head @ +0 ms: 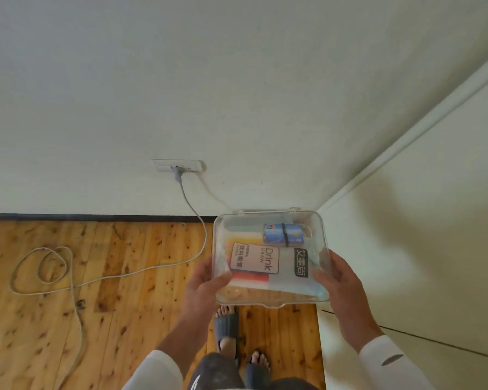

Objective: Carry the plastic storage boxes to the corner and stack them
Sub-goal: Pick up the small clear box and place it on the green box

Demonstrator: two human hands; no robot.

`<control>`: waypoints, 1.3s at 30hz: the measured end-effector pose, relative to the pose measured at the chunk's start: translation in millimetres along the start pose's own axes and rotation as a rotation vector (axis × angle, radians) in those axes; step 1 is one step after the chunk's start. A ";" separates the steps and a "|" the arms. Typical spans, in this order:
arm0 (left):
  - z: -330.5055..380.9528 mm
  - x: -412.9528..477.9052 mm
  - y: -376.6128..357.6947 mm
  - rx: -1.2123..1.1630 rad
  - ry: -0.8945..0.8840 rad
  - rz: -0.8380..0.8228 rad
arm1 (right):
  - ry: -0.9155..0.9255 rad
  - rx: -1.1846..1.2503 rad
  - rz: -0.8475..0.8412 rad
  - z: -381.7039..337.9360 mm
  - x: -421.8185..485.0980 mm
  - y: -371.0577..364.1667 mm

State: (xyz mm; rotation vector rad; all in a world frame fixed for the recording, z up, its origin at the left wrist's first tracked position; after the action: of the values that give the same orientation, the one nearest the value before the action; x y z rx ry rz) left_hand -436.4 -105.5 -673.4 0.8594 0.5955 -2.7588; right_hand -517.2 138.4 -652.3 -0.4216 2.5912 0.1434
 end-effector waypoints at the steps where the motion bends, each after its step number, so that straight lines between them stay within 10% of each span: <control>1: 2.1 7.8 3.1 -0.001 0.007 0.002 | -0.005 -0.012 -0.001 -0.3 8.7 -0.7; 39: -195.1 336.0 84.5 0.337 0.304 0.140 | -0.250 -0.146 -0.116 266.5 320.1 42.7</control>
State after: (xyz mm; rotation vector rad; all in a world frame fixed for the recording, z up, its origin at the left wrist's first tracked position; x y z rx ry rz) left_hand -587.1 -118.4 -1041.1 1.3530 0.1030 -2.6574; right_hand -670.1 140.5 -1042.1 -0.5667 2.3125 0.3248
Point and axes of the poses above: each hand's wrist, its own x-axis towards the middle knuckle, its own y-axis out of the back of the hand, z = x × y, the point moved 3 cm from there along x, towards the middle knuckle, and after that the axes turned 14 degrees about -z, right-handed, at the moved point
